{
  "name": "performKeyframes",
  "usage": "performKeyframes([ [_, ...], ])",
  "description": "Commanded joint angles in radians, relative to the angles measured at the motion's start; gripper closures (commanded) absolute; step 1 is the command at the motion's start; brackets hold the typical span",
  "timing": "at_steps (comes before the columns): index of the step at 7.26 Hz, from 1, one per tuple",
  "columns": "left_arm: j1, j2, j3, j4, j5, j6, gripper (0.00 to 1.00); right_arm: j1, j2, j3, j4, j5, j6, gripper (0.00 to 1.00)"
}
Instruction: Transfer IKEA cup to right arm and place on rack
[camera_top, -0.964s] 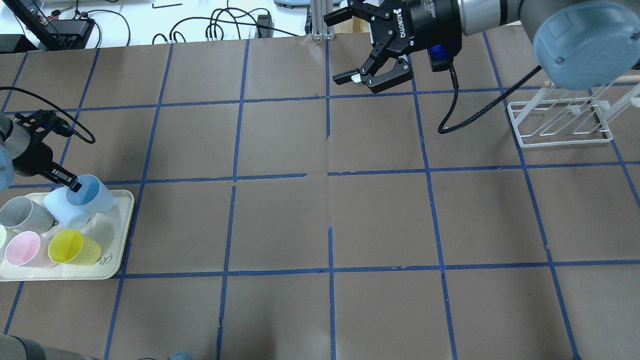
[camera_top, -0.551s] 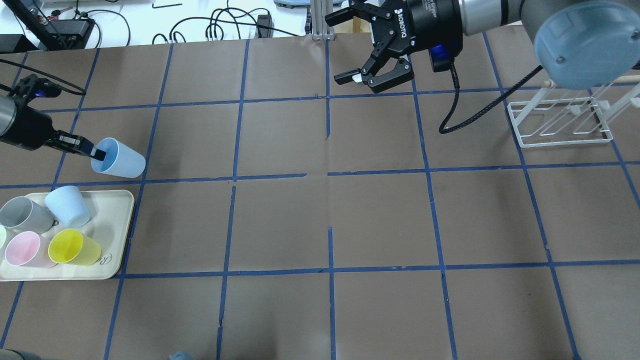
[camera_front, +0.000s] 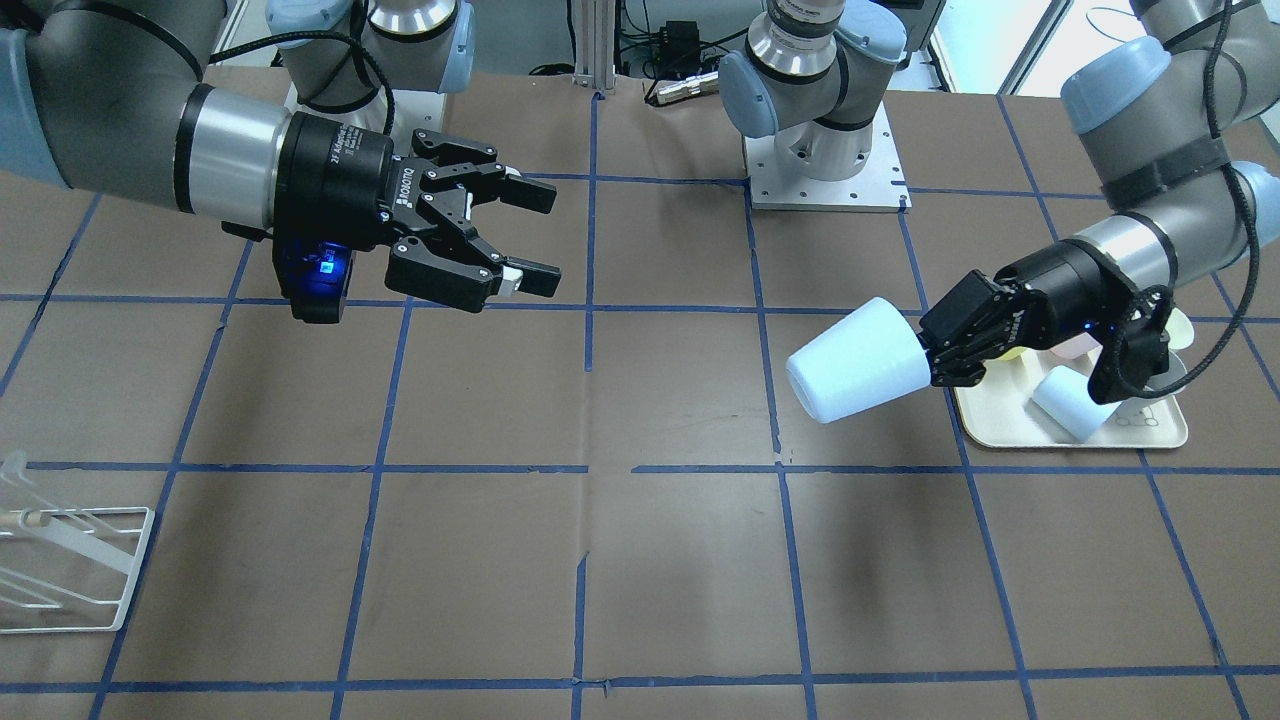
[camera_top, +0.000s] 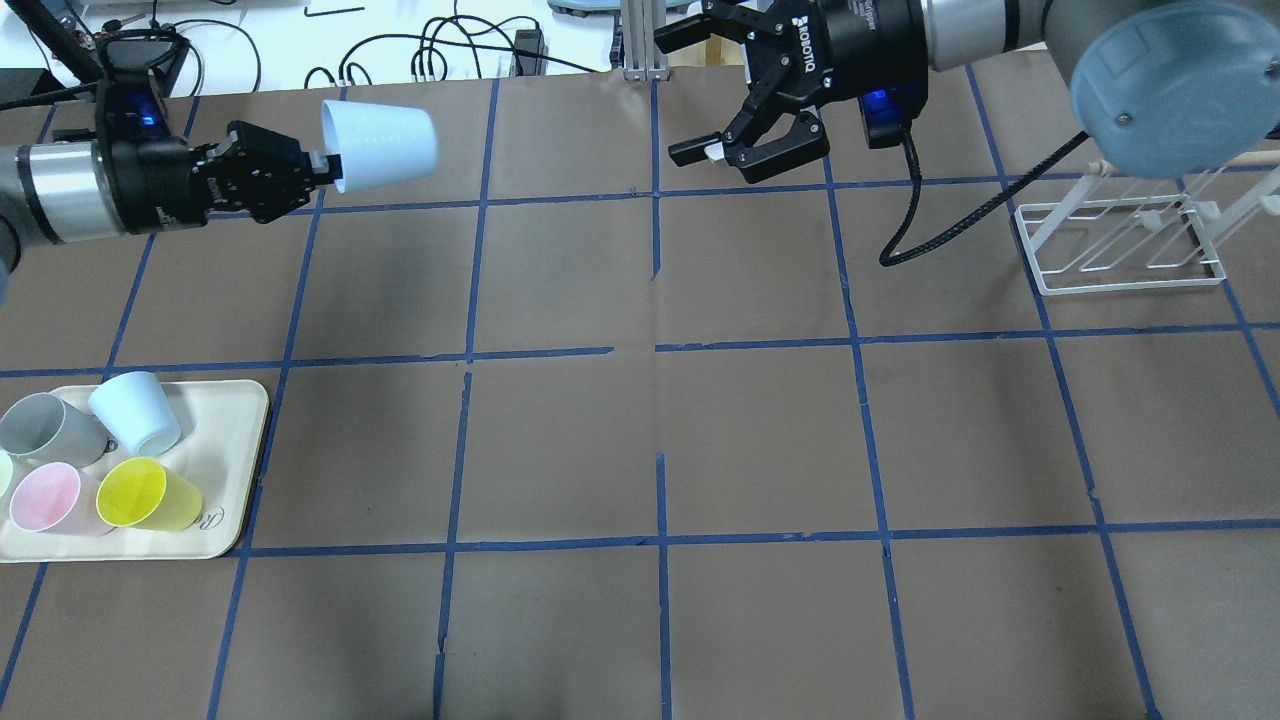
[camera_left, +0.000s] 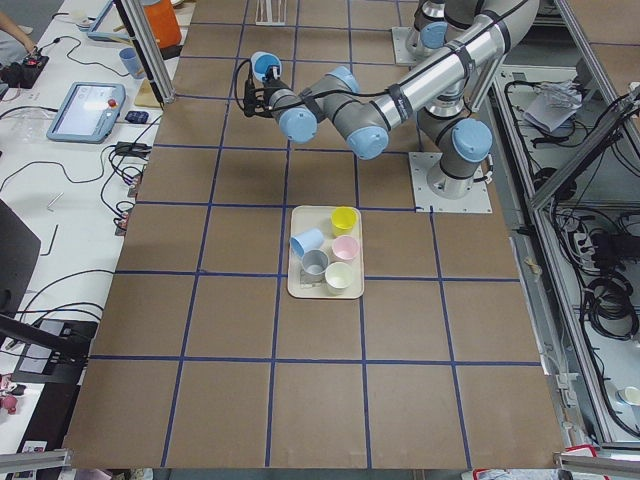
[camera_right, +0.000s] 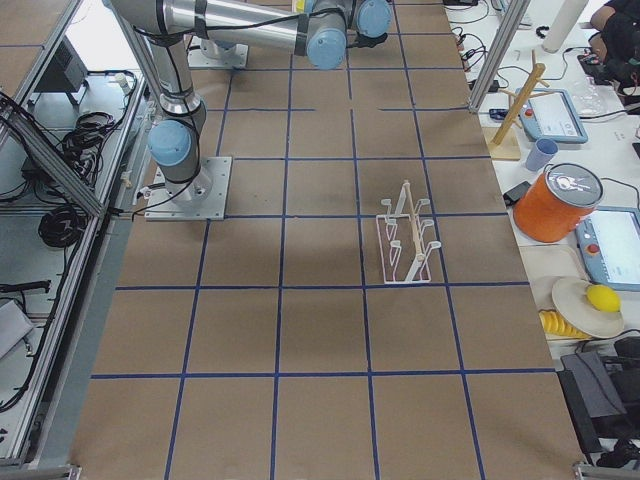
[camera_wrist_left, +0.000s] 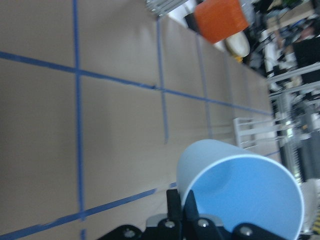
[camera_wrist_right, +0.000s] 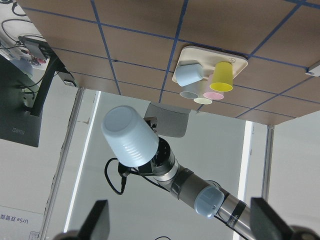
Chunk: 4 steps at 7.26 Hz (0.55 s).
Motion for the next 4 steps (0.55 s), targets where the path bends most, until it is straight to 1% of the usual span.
performKeyframes([
  [1, -0.08, 0.035, -0.018, 0.031, -0.185, -0.107, 1.0, 0.012, -0.002, 0.012, -0.012, 0.001, 0.077, 0.0],
  [2, -0.094, 0.063, -0.026, 0.031, -0.253, -0.117, 1.0, 0.012, -0.002, 0.014, -0.014, 0.004, 0.091, 0.0],
  [3, -0.125, 0.087, -0.047, 0.033, -0.285, -0.126, 1.0, 0.012, -0.003, 0.011, -0.014, 0.006, 0.092, 0.0],
  [4, -0.16, 0.103, -0.059, 0.031, -0.318, -0.123, 1.0, 0.014, -0.006, 0.005, -0.014, 0.033, 0.106, 0.0],
])
